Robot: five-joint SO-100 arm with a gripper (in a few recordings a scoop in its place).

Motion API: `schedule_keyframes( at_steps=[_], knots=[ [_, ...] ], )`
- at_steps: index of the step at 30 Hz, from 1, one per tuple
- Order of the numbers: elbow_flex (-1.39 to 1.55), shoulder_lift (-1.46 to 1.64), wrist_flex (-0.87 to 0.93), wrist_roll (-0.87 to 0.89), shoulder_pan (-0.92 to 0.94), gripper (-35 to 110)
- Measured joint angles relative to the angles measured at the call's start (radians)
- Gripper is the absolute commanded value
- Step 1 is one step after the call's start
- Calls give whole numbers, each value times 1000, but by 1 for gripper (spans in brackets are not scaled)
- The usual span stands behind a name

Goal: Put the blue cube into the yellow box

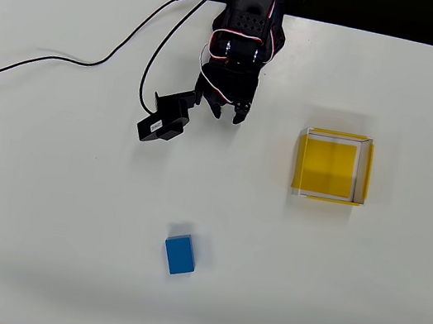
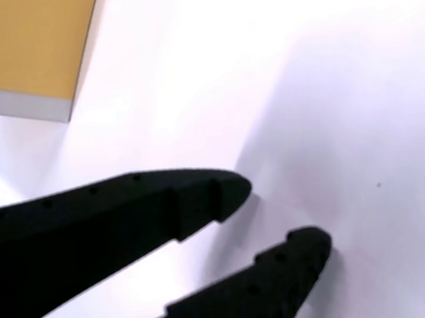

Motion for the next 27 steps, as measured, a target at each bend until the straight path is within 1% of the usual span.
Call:
schedule_keyframes(
  at_steps=[11,13,16,19,21,23,27],
  knots=[
    [0,0,0,34,-17,6],
    [0,0,0,17,-17,5],
    [-2,0,-15,-44,-17,8],
    [-6,-18,-103,-124,5,12],
    [-8,-80,-193,-167,29,15],
    [-23,-166,-308,-184,48,19],
    [-95,-333,-578,-212,83,30]
  ],
)
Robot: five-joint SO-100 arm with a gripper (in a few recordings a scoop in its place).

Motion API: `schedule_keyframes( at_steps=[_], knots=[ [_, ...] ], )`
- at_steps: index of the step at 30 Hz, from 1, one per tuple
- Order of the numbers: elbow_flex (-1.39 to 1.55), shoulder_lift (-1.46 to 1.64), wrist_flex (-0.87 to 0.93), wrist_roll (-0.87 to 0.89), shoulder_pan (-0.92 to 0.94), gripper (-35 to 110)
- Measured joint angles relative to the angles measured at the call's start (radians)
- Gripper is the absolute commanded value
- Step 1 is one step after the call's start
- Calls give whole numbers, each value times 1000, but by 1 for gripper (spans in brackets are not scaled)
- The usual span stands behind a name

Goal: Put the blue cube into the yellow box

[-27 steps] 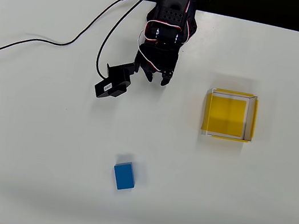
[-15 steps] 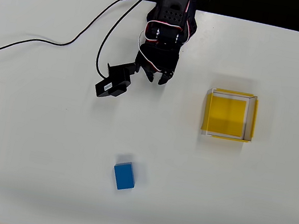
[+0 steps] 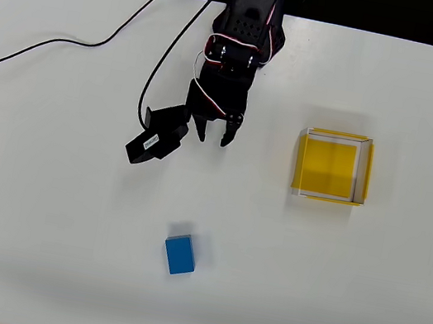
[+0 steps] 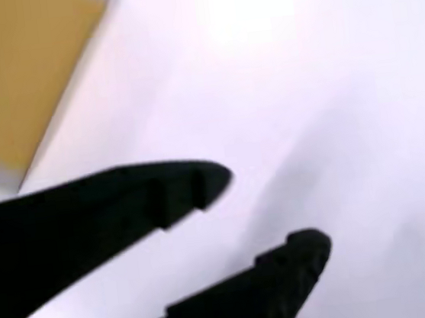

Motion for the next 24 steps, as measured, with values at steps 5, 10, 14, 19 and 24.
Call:
schedule_keyframes(
  at_steps=[5,10,14,19,24],
  knots=[
    [-81,-238,-353,15,35,41],
    [-206,-469,-577,100,58,47],
    [-290,-643,-699,100,61,54],
    [-402,-859,-815,67,61,56],
    [-512,-1048,-923,55,77,57]
  ],
)
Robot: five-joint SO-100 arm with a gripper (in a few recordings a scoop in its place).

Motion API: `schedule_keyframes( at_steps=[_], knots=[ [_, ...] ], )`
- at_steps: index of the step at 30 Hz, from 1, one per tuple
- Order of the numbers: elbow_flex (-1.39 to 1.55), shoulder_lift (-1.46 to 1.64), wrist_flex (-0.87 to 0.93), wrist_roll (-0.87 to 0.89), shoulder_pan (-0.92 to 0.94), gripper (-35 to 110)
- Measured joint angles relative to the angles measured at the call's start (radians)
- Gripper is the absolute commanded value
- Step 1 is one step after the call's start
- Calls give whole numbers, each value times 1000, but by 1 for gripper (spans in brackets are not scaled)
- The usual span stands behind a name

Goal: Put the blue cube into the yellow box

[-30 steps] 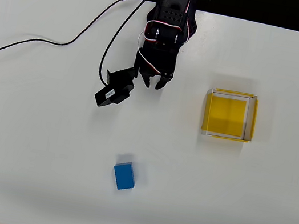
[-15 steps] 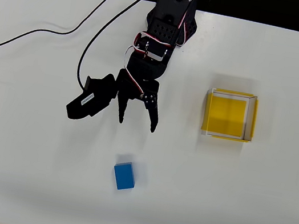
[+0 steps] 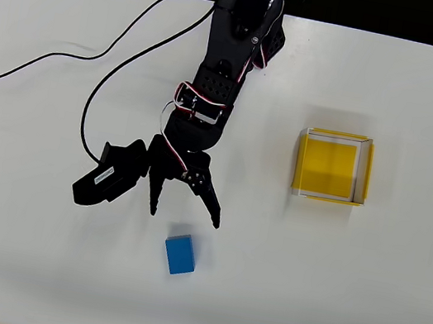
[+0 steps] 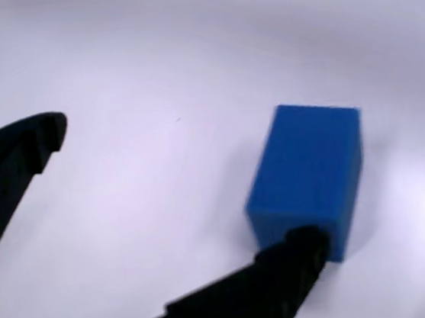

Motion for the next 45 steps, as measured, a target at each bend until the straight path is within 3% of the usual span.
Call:
schedule_keyframes(
  at_steps=[6,16,31,45],
  knots=[
    [-97,-210,-133,-29,2,58],
    [-304,-505,-198,-41,23,58],
    [-534,-746,-221,-17,-18,58],
    [-543,-815,-221,18,-97,56]
  ],
)
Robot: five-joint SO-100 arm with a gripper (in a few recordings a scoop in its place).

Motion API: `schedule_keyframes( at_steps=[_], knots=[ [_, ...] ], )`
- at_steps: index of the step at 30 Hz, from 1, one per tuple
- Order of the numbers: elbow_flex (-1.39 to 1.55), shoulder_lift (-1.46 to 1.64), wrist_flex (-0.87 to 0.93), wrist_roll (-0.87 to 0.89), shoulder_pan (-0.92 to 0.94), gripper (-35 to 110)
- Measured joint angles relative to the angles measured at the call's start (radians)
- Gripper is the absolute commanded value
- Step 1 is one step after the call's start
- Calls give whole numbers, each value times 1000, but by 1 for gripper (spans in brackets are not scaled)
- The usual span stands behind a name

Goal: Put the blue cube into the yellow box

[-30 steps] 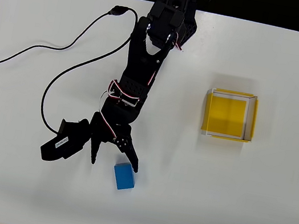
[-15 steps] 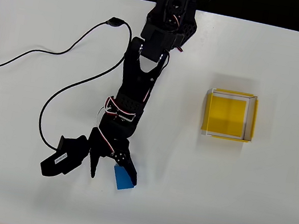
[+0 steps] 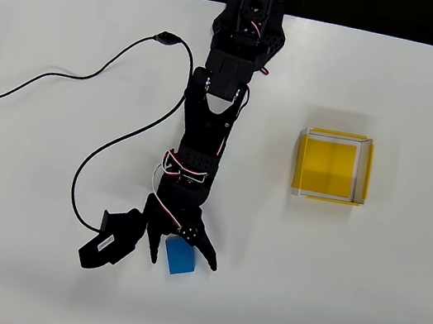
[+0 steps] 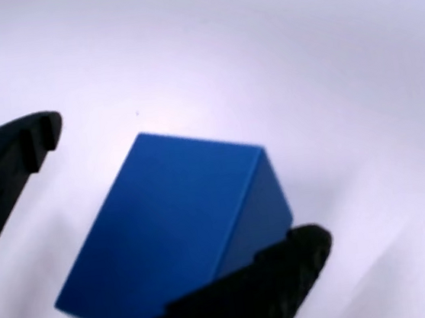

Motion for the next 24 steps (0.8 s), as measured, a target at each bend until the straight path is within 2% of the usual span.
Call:
schedule_keyframes(
  at_steps=[24],
  knots=[
    [-14,-51,11,-6,-2,19]
  ],
)
